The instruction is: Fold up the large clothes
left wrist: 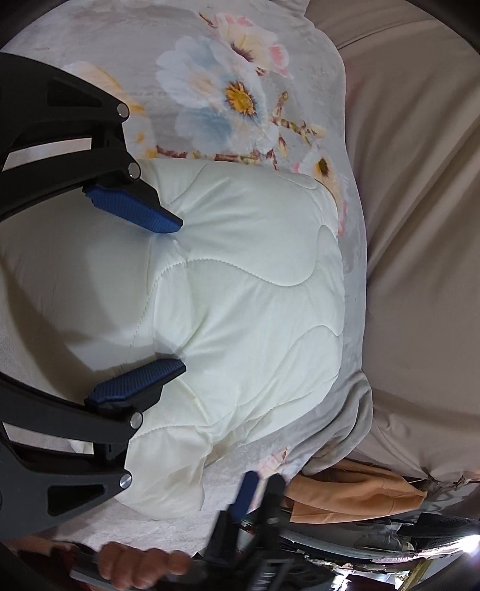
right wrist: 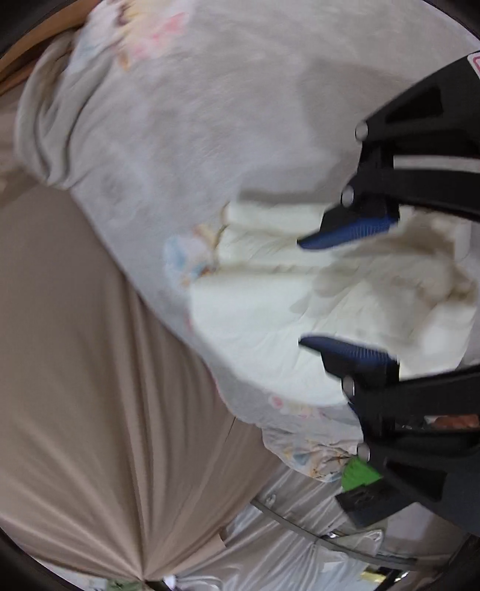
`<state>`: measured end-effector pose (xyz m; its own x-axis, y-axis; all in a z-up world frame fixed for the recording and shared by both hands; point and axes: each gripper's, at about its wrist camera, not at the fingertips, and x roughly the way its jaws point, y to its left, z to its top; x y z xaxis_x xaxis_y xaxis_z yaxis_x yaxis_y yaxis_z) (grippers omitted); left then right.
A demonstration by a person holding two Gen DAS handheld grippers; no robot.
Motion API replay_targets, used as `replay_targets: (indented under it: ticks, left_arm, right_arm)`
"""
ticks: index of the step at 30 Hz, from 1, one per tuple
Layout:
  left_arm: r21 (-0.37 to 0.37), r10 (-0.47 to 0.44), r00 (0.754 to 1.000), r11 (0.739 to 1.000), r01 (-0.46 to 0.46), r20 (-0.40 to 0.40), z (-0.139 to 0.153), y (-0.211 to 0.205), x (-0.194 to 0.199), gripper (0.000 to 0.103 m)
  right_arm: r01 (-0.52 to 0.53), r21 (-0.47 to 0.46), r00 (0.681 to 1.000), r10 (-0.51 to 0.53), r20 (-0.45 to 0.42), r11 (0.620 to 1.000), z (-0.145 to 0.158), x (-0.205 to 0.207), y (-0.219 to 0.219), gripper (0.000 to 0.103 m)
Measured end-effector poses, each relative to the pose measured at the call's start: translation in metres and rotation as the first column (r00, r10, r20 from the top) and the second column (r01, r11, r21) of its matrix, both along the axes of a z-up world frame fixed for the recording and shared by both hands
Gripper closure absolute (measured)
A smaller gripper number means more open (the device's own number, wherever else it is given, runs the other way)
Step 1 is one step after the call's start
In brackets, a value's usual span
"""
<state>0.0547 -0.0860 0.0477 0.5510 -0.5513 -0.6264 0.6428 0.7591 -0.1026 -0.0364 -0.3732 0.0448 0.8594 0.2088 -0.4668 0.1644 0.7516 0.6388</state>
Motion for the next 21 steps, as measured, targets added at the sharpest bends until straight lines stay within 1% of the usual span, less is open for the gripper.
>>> replay_targets:
  ticks: [2,3,4,5,6,7,8,9,11,12,13,14,15,17,18,20,21]
  left_arm:
    - [0.005,0.0,1.0,1.0,0.0,0.002,0.001,-0.001,-0.001,0.035]
    - [0.006,0.0,1.0,1.0,0.0,0.001,0.002,-0.001,-0.001,0.035]
    - [0.005,0.001,1.0,1.0,-0.001,-0.001,0.003,-0.002,-0.001,0.035]
    - [0.006,0.001,1.0,1.0,-0.001,0.0,0.003,-0.002,-0.001,0.035]
    - [0.006,0.0,1.0,1.0,0.0,0.0,0.003,-0.002,-0.001,0.035]
    - [0.005,-0.002,1.0,1.0,0.002,0.001,0.004,-0.001,-0.001,0.035]
    - [0.005,-0.007,1.0,1.0,0.007,-0.004,0.004,-0.002,-0.002,0.035]
    - [0.0,-0.012,1.0,1.0,0.012,-0.011,0.006,-0.001,-0.002,0.036]
    - [-0.035,-0.028,0.999,0.999,0.027,-0.033,0.01,0.0,-0.003,0.036]
    - [-0.054,-0.049,0.998,0.997,0.046,-0.046,0.012,0.0,-0.003,0.036]
    - [-0.06,-0.064,0.997,0.996,0.06,-0.054,0.012,-0.003,-0.004,0.036]
    - [-0.055,-0.075,0.996,0.996,0.072,-0.056,0.01,-0.008,-0.004,0.036]
    - [-0.041,-0.079,0.996,0.996,0.078,-0.045,0.008,-0.014,-0.006,0.036]
    - [-0.003,-0.083,0.996,0.997,0.083,0.012,0.003,-0.026,-0.012,0.036]
    - [0.021,-0.078,0.996,0.997,0.077,0.034,0.002,-0.033,-0.016,0.036]
    - [0.055,-0.062,0.997,0.997,0.06,0.041,-0.001,-0.04,-0.017,0.034]
    - [0.067,-0.055,0.998,0.996,0.052,0.036,-0.003,-0.042,-0.016,0.033]
  right_arm:
    - [-0.006,-0.065,0.999,0.003,-0.046,0.998,0.006,0.024,0.004,0.047]
    - [-0.015,-0.083,0.997,0.009,-0.075,0.996,0.004,0.041,0.006,0.047]
    - [-0.027,-0.084,0.994,0.018,-0.104,0.996,0.0,0.055,0.007,0.047]
    - [-0.036,-0.081,0.99,0.024,-0.142,0.996,-0.007,0.068,0.004,0.051]
    - [-0.047,-0.072,0.984,0.034,-0.176,0.996,-0.015,0.079,0.004,0.076]
    - [-0.065,-0.051,0.983,0.055,-0.174,0.997,-0.017,0.082,0.004,0.09]
    - [-0.062,-0.05,0.988,0.054,-0.147,0.997,-0.014,0.078,0.004,0.092]
    - [-0.043,-0.074,0.994,0.036,-0.099,0.996,-0.005,0.067,0.004,0.097]
    - [0.001,-0.11,1.0,-0.004,-0.026,0.994,0.01,0.045,0.003,0.099]
    - [0.022,-0.111,1.0,-0.023,-0.008,0.994,0.012,0.037,-0.001,0.099]
    - [0.04,-0.114,0.999,-0.042,-0.018,0.993,0.007,0.033,-0.006,0.099]
    - [0.049,-0.119,0.997,-0.056,-0.054,0.992,-0.003,0.035,-0.011,0.099]
    - [0.053,-0.112,0.992,-0.065,-0.111,0.992,-0.022,0.041,-0.016,0.1]
    - [0.041,-0.087,0.982,-0.056,-0.181,0.995,-0.056,0.052,-0.023,0.1]
    - [0.048,-0.063,0.98,-0.059,-0.191,0.997,-0.067,0.054,-0.027,0.099]
    - [0.051,-0.042,0.978,-0.058,-0.198,0.998,-0.066,0.052,-0.031,0.098]
    - [0.07,-0.068,0.978,-0.082,-0.193,0.995,-0.055,0.046,-0.03,0.097]
